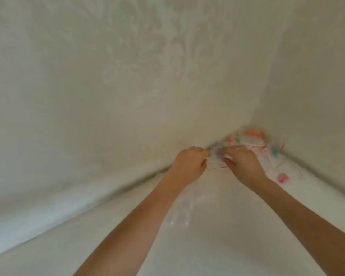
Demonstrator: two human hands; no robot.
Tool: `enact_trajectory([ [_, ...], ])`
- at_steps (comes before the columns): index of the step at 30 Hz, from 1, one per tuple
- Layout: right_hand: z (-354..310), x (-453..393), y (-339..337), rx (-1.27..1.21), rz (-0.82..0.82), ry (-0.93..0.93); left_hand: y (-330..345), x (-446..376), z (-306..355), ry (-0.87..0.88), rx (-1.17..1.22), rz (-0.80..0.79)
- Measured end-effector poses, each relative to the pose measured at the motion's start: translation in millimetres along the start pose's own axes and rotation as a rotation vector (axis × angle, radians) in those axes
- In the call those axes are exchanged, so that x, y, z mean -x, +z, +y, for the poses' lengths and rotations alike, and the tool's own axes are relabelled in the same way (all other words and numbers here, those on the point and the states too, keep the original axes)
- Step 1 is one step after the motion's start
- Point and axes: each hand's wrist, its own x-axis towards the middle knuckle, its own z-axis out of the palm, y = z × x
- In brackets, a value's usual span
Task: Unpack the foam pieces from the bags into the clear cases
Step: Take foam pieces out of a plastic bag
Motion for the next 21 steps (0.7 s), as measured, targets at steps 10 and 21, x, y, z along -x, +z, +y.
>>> enact_trajectory([
  [10, 34.9, 5.8, 37.0, 0.265, 0.05, -0.091, 50.3, -41.7, 12.0, 0.098, -0.109, 0.085],
  [21, -2.7, 47.3, 7.5, -0.231, 0.627, 0.052, 43.5, 60.7, 28.5, -0.073, 0.437, 0.429],
])
